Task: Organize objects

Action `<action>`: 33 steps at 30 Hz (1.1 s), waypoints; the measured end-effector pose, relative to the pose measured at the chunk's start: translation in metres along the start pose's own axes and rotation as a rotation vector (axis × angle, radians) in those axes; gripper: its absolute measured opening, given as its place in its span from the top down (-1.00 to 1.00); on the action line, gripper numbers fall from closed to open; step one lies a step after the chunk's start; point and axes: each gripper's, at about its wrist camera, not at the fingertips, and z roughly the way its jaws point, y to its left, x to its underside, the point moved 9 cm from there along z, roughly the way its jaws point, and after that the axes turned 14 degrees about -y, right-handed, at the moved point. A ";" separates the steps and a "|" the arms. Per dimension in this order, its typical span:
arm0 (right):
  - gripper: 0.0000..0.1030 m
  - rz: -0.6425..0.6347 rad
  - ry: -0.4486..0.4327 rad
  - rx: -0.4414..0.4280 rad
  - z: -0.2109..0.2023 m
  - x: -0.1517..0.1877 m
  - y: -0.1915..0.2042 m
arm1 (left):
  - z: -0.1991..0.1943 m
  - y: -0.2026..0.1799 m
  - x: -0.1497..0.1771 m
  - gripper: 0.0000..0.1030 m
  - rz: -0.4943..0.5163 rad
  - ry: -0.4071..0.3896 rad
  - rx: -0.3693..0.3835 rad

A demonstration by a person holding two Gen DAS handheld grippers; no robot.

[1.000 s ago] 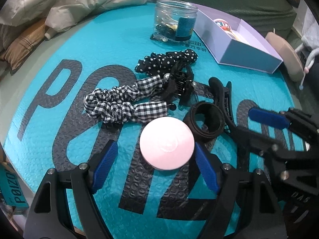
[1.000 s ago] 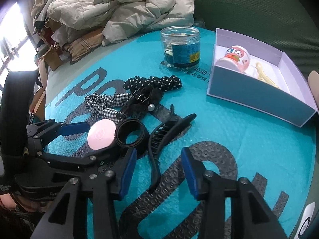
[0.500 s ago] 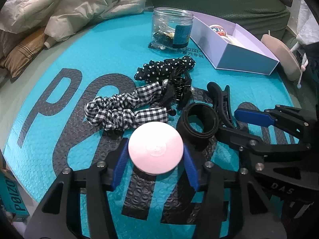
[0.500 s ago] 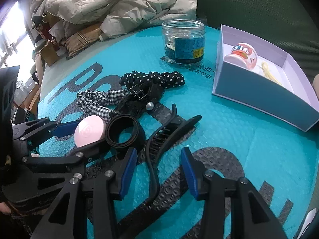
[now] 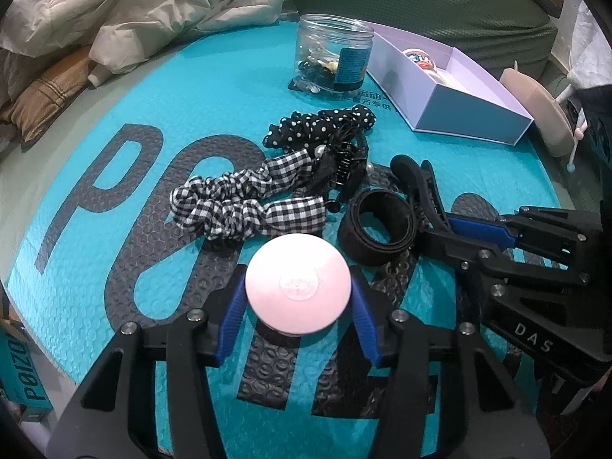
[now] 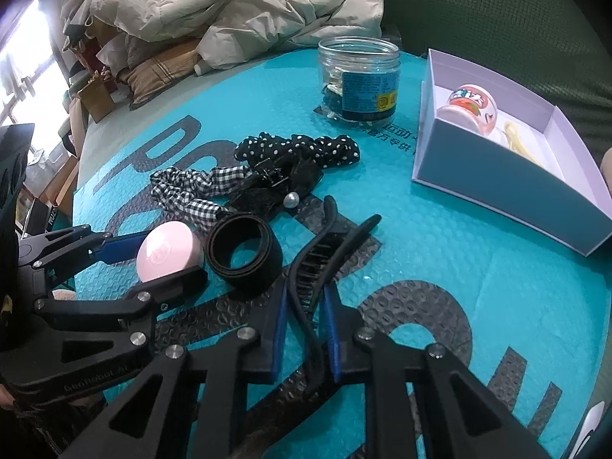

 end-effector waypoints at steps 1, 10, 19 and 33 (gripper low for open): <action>0.66 -0.002 -0.004 -0.002 -0.002 -0.001 0.001 | -0.002 0.001 0.001 0.04 -0.004 0.001 -0.001; 0.67 -0.015 -0.038 -0.018 -0.023 -0.007 0.008 | -0.020 -0.003 -0.004 0.04 0.007 -0.017 -0.004; 0.67 -0.042 -0.067 -0.050 -0.045 -0.012 0.022 | -0.039 -0.006 -0.010 0.04 0.019 -0.030 -0.015; 0.67 -0.142 -0.121 -0.111 -0.071 -0.035 0.054 | -0.072 0.004 -0.028 0.04 0.029 -0.069 -0.063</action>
